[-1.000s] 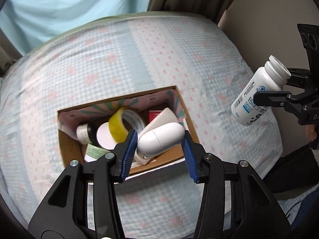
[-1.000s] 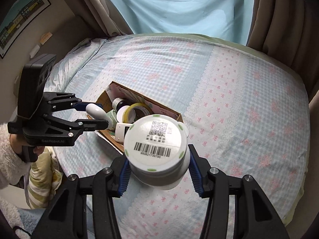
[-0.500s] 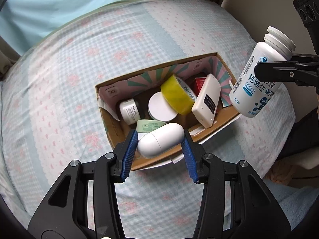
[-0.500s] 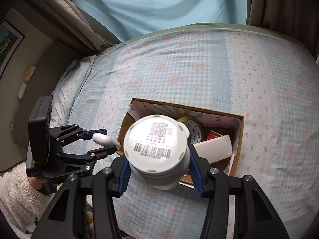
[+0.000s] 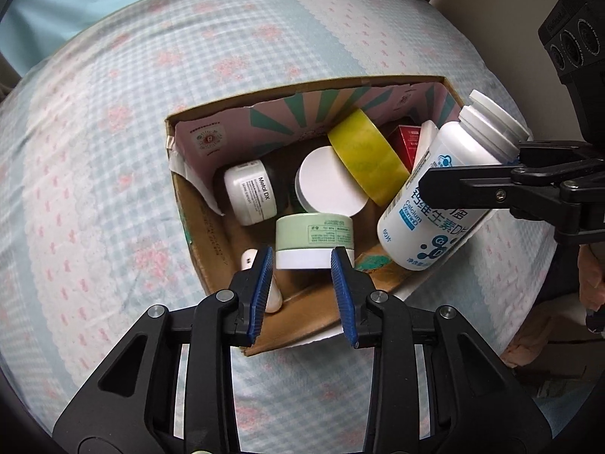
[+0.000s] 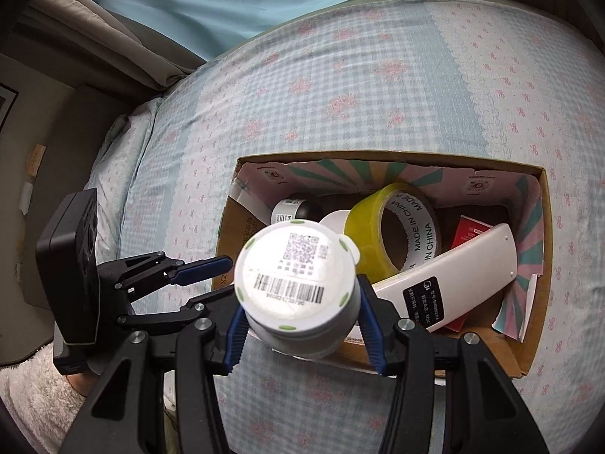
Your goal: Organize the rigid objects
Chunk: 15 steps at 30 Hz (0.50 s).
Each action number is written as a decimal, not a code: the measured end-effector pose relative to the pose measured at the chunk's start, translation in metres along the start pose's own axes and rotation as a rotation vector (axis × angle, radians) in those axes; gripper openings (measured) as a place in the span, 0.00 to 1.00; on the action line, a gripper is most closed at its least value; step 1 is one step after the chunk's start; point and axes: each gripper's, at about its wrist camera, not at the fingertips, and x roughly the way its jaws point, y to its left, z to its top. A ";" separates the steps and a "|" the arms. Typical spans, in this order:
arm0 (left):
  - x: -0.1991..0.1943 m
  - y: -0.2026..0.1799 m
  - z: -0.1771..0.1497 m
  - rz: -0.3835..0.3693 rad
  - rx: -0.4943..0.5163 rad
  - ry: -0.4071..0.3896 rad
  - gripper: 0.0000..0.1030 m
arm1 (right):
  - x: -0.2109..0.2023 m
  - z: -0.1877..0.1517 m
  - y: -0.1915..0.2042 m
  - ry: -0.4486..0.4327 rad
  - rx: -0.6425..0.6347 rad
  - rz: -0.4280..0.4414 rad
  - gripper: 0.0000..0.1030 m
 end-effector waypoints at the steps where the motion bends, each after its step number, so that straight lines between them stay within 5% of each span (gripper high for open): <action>1: -0.001 0.000 -0.001 -0.001 0.004 -0.014 0.29 | 0.005 0.000 0.000 0.006 -0.007 -0.002 0.46; 3: -0.001 0.000 -0.001 -0.004 0.001 -0.017 0.30 | 0.014 -0.002 0.001 0.012 -0.026 -0.022 0.47; 5: -0.001 -0.001 -0.002 0.004 0.002 -0.008 0.43 | 0.019 -0.002 0.000 0.016 -0.029 -0.035 0.49; 6: 0.000 -0.002 -0.002 0.004 0.008 -0.002 0.83 | 0.019 -0.002 -0.001 0.010 -0.025 -0.038 0.63; 7: 0.000 -0.002 -0.003 0.010 0.012 -0.011 0.97 | 0.019 -0.001 -0.002 0.004 -0.023 -0.056 0.77; 8: 0.000 -0.002 -0.004 0.014 0.019 -0.010 1.00 | 0.018 0.000 -0.003 -0.005 -0.025 -0.083 1.00; 15: 0.007 0.007 -0.006 0.000 -0.013 0.012 1.00 | 0.009 0.004 -0.010 -0.027 -0.071 -0.172 1.00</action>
